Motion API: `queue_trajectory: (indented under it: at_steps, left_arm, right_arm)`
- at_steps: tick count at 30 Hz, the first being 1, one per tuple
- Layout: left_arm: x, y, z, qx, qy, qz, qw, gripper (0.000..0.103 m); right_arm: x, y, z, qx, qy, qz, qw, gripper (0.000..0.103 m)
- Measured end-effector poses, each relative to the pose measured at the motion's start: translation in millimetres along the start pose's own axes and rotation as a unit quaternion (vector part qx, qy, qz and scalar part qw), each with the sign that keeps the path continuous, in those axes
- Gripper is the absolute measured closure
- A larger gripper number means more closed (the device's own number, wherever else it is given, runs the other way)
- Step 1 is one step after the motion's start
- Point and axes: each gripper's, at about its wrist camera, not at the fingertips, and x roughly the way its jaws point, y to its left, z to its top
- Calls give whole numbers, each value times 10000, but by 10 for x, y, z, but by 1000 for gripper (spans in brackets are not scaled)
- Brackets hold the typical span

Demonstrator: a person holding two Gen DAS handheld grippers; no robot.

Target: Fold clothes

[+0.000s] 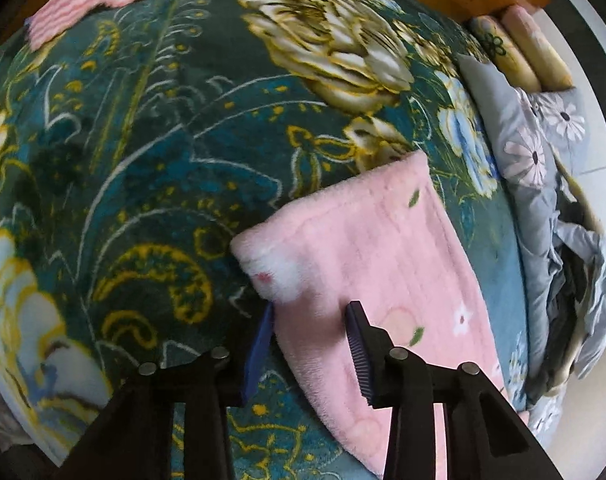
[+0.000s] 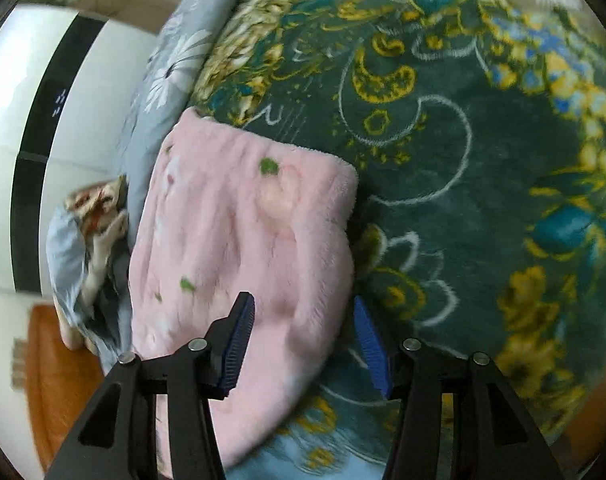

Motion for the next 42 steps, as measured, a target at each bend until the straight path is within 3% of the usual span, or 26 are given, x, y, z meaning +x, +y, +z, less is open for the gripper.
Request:
queue_trajectory:
  at_steps: [2,3,7,12,15,20,26,27,28,30,31,33,36,39,42]
  left_arm:
    - [-3,66,-21,-250,-53,-57,9997,95]
    - [-19,96,-35,-358,-80,-105,9993,97]
    - [-310,16,-48,-217,-363,-341,9985,99]
    - [-860,-49,-96,382,-655,-727,9945,99]
    - [-830,180,-165,449,-540,-492,9963,99]
    - [-445,564,-322,-25,-139,48,9999,99]
    - [-455,561,-290,-34,204,-112,9997,95]
    - [-498,514,-273,58,245,-120,9996,89]
    - [-548,452,-259,187,252,-85,9995,86]
    - [-658,320,-233,458,230,5,9987,66]
    - [-727,241,-222,599,138,103,9981,62]
    - [-814,33,-167,815,-127,343,9960,59]
    - [-822,-432,-165,1221,-338,315,9914,55]
    - [-437,-1181,-419,1785,97,-198,9837,53]
    - [45,-1995,-781,2369,725,-812,9654,53]
  right_arm:
    - [63,49,10,98,70,-49,9999,93]
    - [76,81,16,96,84,-103,9999,98]
    - [-154,312,85,-238,-203,-41,9995,100]
    - [-851,418,124,-631,-890,523,9927,101]
    - [-835,151,143,-475,-843,104,9953,101]
    - [-531,-232,149,-204,-400,-589,9973,101]
    - [-539,-97,195,-445,-321,-784,9954,100]
    - [-554,-60,195,-517,-299,-814,9949,98]
    - [-570,-22,195,-588,-277,-843,9943,98]
    - [-605,35,202,-684,-245,-886,9934,94]
    - [-645,61,197,-746,-246,-964,9922,90]
    - [-731,136,222,-907,-335,-1253,9874,81]
    - [-839,363,371,-1195,-561,-1654,9773,78]
    - [-723,766,560,-1536,-549,-1588,9738,69]
    - [-435,1246,663,-1916,-346,-1360,9714,67]
